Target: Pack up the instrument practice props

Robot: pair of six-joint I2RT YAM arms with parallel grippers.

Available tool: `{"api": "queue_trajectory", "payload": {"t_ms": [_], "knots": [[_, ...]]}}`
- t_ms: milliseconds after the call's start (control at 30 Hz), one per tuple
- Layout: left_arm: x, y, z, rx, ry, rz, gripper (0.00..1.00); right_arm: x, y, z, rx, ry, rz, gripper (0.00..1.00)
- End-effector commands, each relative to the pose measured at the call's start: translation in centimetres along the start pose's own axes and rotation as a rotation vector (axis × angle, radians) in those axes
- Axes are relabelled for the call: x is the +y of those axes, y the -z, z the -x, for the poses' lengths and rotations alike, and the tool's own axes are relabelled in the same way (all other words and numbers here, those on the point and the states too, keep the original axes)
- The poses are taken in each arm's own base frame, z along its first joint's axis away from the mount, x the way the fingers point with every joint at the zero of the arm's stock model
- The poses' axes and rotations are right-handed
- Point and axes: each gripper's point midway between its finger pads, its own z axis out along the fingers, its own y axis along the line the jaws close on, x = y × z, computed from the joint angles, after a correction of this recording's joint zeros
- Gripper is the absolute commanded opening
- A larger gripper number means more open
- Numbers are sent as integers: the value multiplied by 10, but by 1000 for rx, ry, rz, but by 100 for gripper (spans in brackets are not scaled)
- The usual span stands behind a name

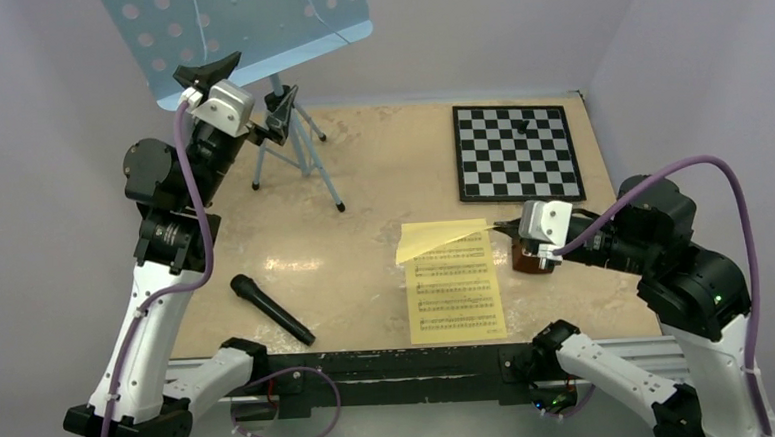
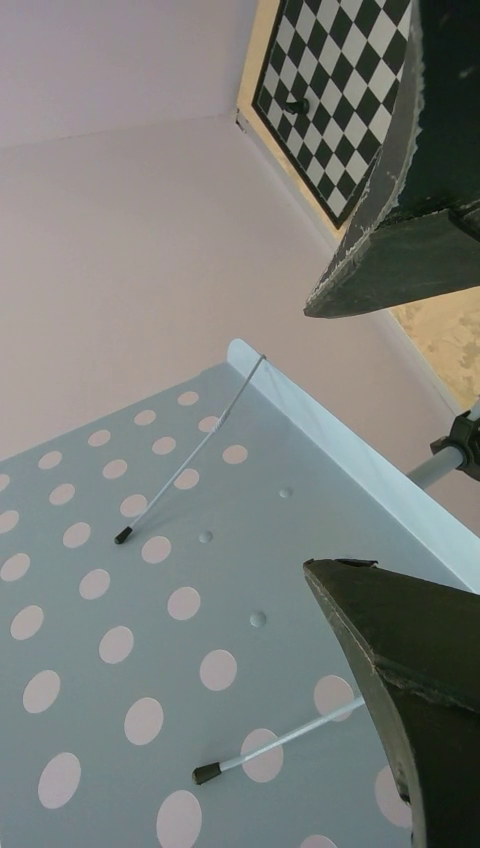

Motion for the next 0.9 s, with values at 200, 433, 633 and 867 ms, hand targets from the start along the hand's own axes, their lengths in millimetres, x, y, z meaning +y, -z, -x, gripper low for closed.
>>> {"api": "queue_trajectory", "payload": {"t_ms": [200, 433, 633, 867], "knots": [[-1, 23, 10, 13, -54, -10, 94, 23, -17, -23, 33, -197, 66, 0], [-4, 31, -1, 64, -64, -17, 95, 11, -59, -63, 170, -314, 73, 0], [-6, 31, -11, 101, -56, -24, 95, -6, -90, -101, 224, -421, -8, 0], [-7, 25, -16, 121, -56, -40, 95, 0, -115, -175, 432, -584, 24, 0]]}}
